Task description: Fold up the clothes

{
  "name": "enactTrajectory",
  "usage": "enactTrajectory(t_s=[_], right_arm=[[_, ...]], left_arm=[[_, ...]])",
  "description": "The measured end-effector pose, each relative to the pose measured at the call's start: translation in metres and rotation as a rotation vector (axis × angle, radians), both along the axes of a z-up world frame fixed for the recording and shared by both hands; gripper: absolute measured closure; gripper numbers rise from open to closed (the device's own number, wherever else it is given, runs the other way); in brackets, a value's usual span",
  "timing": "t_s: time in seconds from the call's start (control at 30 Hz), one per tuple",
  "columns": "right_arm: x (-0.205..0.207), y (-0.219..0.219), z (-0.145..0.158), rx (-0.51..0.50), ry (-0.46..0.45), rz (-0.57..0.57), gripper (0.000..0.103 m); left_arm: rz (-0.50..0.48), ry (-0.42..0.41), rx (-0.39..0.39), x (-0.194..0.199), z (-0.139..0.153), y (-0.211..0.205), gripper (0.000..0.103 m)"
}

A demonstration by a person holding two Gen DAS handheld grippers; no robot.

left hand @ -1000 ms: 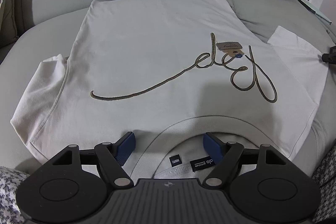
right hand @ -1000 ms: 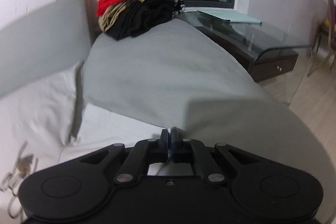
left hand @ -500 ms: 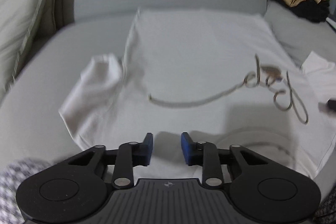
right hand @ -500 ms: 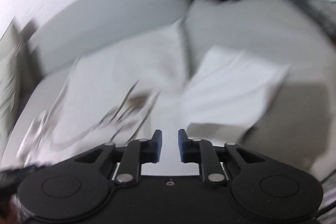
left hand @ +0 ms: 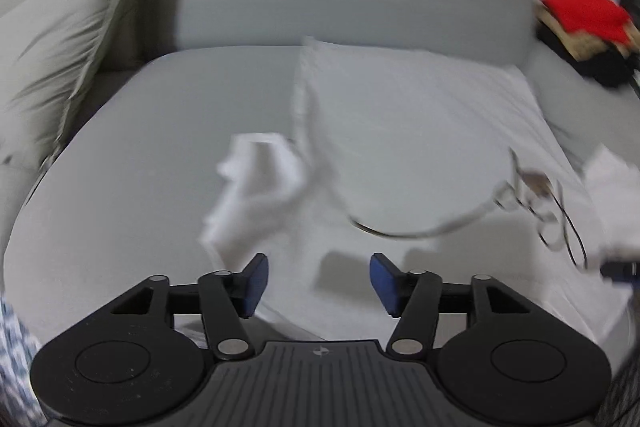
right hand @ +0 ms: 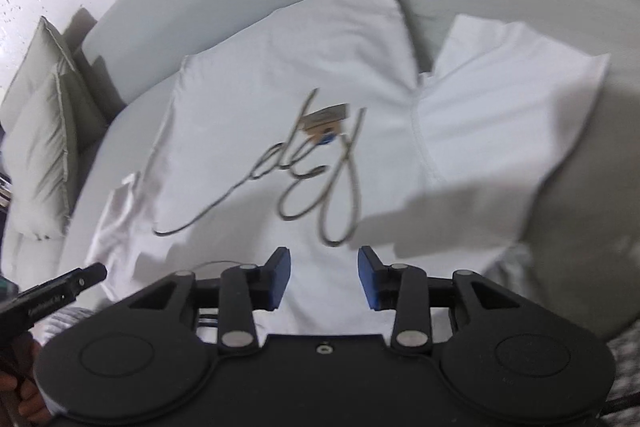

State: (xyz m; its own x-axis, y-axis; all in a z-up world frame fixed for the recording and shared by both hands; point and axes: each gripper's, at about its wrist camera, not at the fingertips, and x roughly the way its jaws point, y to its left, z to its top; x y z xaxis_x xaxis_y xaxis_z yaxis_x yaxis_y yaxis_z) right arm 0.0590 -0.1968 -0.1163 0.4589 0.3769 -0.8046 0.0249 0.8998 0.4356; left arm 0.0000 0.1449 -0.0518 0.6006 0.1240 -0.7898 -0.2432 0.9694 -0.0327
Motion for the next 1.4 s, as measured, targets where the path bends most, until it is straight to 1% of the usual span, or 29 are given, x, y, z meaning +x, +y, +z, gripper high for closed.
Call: enactTrajectory(t_s=[0.07, 0.1, 0.17, 0.27, 0.4, 0.47, 0.53, 0.6, 0.63, 0.67, 0.7, 0.73, 0.8, 0.87, 0.97, 1.03, 1.07, 1.13, 1.2, 1.33, 1.37, 1.4], right_arm=[[0.003, 0.008, -0.003, 0.015, 0.003, 0.006, 0.066], [0.003, 0.011, -0.004, 0.021, 0.005, 0.015, 0.065], [0.004, 0.018, -0.006, 0.032, 0.009, 0.031, 0.065], [-0.002, 0.021, -0.007, 0.037, 0.007, 0.042, 0.065], [-0.014, 0.006, -0.002, 0.092, -0.021, 0.035, 0.064], [-0.018, -0.003, 0.0, 0.115, -0.035, 0.029, 0.062], [-0.021, -0.011, 0.001, 0.135, -0.05, 0.027, 0.059], [-0.021, -0.016, -0.001, 0.165, -0.069, 0.057, 0.058], [-0.02, -0.016, -0.004, 0.186, -0.082, 0.087, 0.059], [-0.02, -0.017, -0.007, 0.208, -0.096, 0.118, 0.077], [-0.021, -0.017, -0.012, 0.233, -0.119, 0.151, 0.089], [-0.021, -0.017, -0.017, 0.258, -0.139, 0.182, 0.098], [-0.025, -0.019, -0.027, 0.301, -0.148, 0.211, 0.098], [-0.028, -0.024, -0.03, 0.341, -0.145, 0.232, 0.098], [-0.03, -0.034, -0.028, 0.373, -0.189, 0.229, 0.096], [-0.029, -0.039, -0.034, 0.4, -0.173, 0.215, 0.096], [-0.029, -0.037, -0.036, 0.386, -0.167, 0.215, 0.096], [-0.031, -0.028, -0.036, 0.327, -0.177, 0.237, 0.096], [-0.033, -0.022, -0.035, 0.286, -0.191, 0.259, 0.096], [-0.033, -0.013, -0.025, 0.261, -0.17, 0.241, 0.096], [-0.032, -0.011, -0.021, 0.256, -0.164, 0.231, 0.094], [-0.03, -0.008, -0.017, 0.256, -0.162, 0.216, 0.09]], left_arm=[[0.062, -0.014, -0.038, -0.001, 0.005, 0.014, 0.046], [0.079, -0.023, -0.043, -0.004, 0.007, 0.016, 0.045], [0.084, -0.028, -0.046, -0.009, 0.011, 0.013, 0.041], [0.042, -0.027, -0.028, -0.013, 0.017, -0.006, 0.037], [-0.003, -0.04, -0.01, -0.023, 0.028, -0.038, 0.032], [-0.034, -0.041, 0.007, -0.027, 0.032, -0.053, 0.03], [-0.053, -0.038, 0.044, -0.032, 0.036, -0.069, 0.03], [-0.074, -0.035, 0.085, -0.039, 0.04, -0.085, 0.03], [-0.081, -0.028, 0.103, -0.041, 0.041, -0.092, 0.03], [-0.088, -0.02, 0.122, -0.043, 0.042, -0.098, 0.03], [-0.094, -0.013, 0.14, -0.044, 0.043, -0.105, 0.03], [-0.098, -0.012, 0.158, -0.045, 0.044, -0.113, 0.03], [-0.105, -0.015, 0.191, -0.046, 0.045, -0.128, 0.03], [-0.109, -0.001, 0.192, -0.045, 0.041, -0.139, 0.029], [-0.126, 0.014, 0.175, -0.042, 0.037, -0.149, 0.029], [-0.132, 0.021, 0.162, -0.039, 0.033, -0.15, 0.029], [-0.131, 0.023, 0.155, -0.038, 0.03, -0.148, 0.029], [-0.127, 0.03, 0.131, -0.035, 0.025, -0.142, 0.03], [-0.119, 0.034, 0.097, -0.032, 0.02, -0.131, 0.031], [-0.043, -0.006, 0.004, -0.036, 0.016, -0.079, 0.031], [-0.023, -0.016, -0.02, -0.037, 0.016, -0.065, 0.031], [-0.004, -0.026, -0.043, -0.038, 0.015, -0.052, 0.031]])
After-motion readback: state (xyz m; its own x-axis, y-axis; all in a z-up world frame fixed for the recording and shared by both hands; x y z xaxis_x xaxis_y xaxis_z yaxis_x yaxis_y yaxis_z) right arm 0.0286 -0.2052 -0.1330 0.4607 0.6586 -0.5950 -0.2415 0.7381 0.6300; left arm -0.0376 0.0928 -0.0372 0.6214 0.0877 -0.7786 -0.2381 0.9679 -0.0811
